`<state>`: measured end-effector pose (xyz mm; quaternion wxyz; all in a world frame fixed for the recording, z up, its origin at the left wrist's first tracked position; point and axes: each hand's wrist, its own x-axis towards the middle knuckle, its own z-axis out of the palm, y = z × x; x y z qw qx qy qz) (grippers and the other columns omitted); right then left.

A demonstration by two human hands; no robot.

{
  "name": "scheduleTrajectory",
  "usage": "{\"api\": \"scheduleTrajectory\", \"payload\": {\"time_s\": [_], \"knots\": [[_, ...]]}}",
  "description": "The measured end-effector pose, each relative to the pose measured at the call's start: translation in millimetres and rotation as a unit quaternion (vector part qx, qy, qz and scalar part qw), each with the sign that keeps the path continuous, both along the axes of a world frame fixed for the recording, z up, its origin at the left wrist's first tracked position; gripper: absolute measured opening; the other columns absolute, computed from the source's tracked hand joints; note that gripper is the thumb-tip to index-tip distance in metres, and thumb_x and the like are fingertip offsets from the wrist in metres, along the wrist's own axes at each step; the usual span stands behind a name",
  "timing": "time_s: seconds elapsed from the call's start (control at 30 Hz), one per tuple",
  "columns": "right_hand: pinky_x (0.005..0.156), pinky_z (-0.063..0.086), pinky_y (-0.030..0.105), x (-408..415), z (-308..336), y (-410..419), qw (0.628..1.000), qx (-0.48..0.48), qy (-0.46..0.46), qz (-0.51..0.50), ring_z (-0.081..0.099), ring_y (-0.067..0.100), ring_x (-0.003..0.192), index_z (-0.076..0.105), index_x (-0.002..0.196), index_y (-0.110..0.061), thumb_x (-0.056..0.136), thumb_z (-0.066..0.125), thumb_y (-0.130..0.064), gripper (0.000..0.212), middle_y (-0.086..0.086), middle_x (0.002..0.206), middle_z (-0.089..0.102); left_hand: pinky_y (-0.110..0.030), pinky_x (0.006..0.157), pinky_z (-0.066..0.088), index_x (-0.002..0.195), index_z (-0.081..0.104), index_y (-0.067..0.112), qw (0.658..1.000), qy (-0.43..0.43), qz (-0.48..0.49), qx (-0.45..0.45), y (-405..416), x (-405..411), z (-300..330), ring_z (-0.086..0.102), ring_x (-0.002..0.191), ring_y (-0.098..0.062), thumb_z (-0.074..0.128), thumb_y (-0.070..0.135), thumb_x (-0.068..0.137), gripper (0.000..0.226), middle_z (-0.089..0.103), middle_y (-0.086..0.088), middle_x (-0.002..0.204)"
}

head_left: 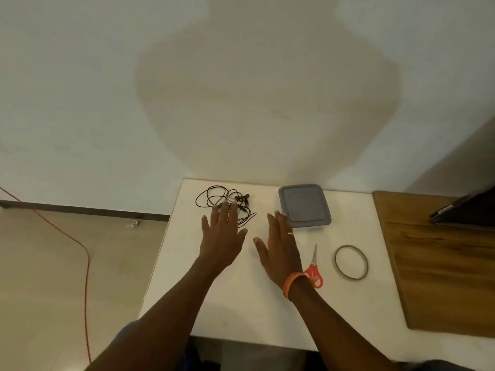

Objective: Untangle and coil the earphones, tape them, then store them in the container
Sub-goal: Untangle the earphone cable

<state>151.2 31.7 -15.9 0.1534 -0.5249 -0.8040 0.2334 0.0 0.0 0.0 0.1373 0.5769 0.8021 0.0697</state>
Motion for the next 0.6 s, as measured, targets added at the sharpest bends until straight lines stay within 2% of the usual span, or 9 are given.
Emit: {"api": "scheduleTrajectory", "payload": {"time_s": [0.07,0.13,0.23,0.3,0.37,0.43,0.5,0.6], "knots": [[0.116,0.017,0.029,-11.1,0.4,0.7,0.999,-0.031,-0.021,0.020,0.011,0.023,0.148,0.020,0.151,-0.015,0.097,0.048,-0.038,0.065,0.007,0.160,0.014,-0.055,0.118,0.017,0.156,0.010,0.016,0.998,0.018,-0.033,-0.052,-1.7,-6.8,-5.4,0.006,0.151,-0.033,0.046,0.040,0.101,0.070,0.008,-0.010,0.164],[0.115,0.020,0.029,-23.3,1.1,5.5,0.998,-0.051,-0.030,0.032,0.016,0.023,0.147,0.019,0.151,-0.015,0.098,0.049,-0.034,0.064,0.008,0.160,0.016,-0.053,0.116,0.025,0.154,0.018,0.016,0.996,0.018,-0.050,-0.076,-2.4,-13.2,-12.4,0.018,0.148,-0.032,0.050,0.037,0.099,0.066,0.018,-0.010,0.161],[0.108,0.037,0.033,-40.7,-1.4,19.2,0.996,-0.050,-0.049,0.048,0.037,0.027,0.137,0.020,0.150,-0.016,0.097,0.053,-0.023,0.063,0.009,0.159,0.017,-0.043,0.101,0.043,0.145,0.035,0.015,0.995,0.034,-0.070,-0.063,-4.7,-17.2,-18.6,0.044,0.129,-0.027,0.055,0.029,0.097,0.054,0.044,-0.008,0.143],[0.101,0.045,0.037,-50.1,-3.7,27.0,0.994,-0.057,-0.067,0.067,0.048,0.029,0.127,0.020,0.150,-0.018,0.096,0.054,-0.020,0.064,0.010,0.157,0.020,-0.039,0.094,0.044,0.141,0.040,0.015,0.995,0.033,-0.080,-0.051,-7.8,-18.9,-20.9,0.048,0.121,-0.026,0.055,0.023,0.096,0.048,0.050,-0.006,0.135],[0.096,0.048,0.039,-56.2,-9.2,29.1,0.990,-0.058,-0.091,0.094,0.054,0.029,0.118,0.026,0.146,-0.020,0.095,0.053,-0.021,0.058,0.011,0.148,0.034,-0.037,0.091,0.045,0.136,0.048,0.016,0.996,0.011,-0.078,-0.039,-13.7,-19.3,-25.1,0.050,0.117,-0.025,0.055,0.018,0.096,0.041,0.055,-0.005,0.130],[0.092,0.048,0.039,-56.7,-13.0,29.0,0.983,-0.048,-0.130,0.120,0.056,0.028,0.110,0.041,0.137,-0.018,0.096,0.051,-0.023,0.043,0.010,0.133,0.048,-0.036,0.089,0.047,0.132,0.054,0.015,0.997,-0.032,-0.065,-0.019,-22.9,-18.9,-26.9,0.052,0.113,-0.025,0.056,0.012,0.094,0.038,0.059,-0.005,0.126],[0.089,0.047,0.037,-56.2,-14.1,28.3,0.975,-0.024,-0.172,0.136,0.057,0.027,0.105,0.053,0.124,-0.014,0.095,0.050,-0.021,0.029,0.009,0.122,0.054,-0.038,0.088,0.049,0.129,0.057,0.015,0.996,-0.076,-0.042,0.001,-34.0,-21.2,-27.4,0.053,0.110,-0.025,0.059,0.007,0.091,0.038,0.061,-0.005,0.123],[0.083,0.045,0.037,-50.6,-11.5,25.9,0.971,-0.022,-0.201,0.127,0.060,0.028,0.099,0.058,0.108,-0.014,0.093,0.050,-0.016,0.017,0.008,0.109,0.062,-0.037,0.088,0.049,0.120,0.062,0.015,0.994,-0.107,0.008,-0.008,-43.6,-29.1,-18.0,0.055,0.110,-0.023,0.063,0.011,0.090,0.031,0.061,-0.003,0.118]]}}
